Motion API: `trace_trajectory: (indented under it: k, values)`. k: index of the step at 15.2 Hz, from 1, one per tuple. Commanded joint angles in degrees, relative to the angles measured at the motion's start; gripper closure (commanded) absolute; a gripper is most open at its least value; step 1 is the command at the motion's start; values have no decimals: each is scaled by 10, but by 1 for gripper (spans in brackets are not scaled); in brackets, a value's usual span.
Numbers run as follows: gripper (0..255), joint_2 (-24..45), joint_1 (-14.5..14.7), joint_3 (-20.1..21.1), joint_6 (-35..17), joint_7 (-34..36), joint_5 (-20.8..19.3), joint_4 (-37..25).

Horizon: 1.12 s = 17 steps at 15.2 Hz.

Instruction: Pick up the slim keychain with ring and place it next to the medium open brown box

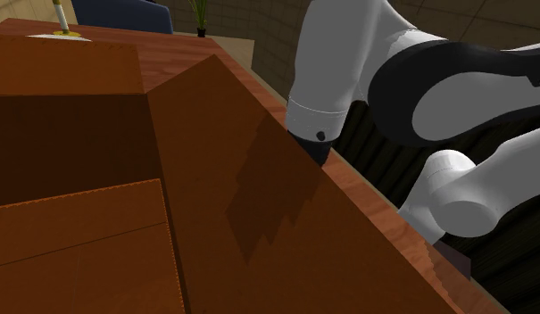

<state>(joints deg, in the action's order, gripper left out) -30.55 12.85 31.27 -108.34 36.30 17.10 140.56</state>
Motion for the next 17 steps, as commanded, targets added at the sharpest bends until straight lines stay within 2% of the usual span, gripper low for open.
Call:
trace_trajectory:
  k: [1,6,7,12,16,17]
  values:
    - [255,0,0,1,-2,0,0,1]
    - [255,0,0,1,-2,0,0,1]
    - [0,0,0,1,-2,0,0,1]
    - [0,0,0,0,-2,0,0,1]
    - [0,-7,-5,-17,72,2,-12,-65]
    - [0,-7,-5,-17,72,2,-12,-65]
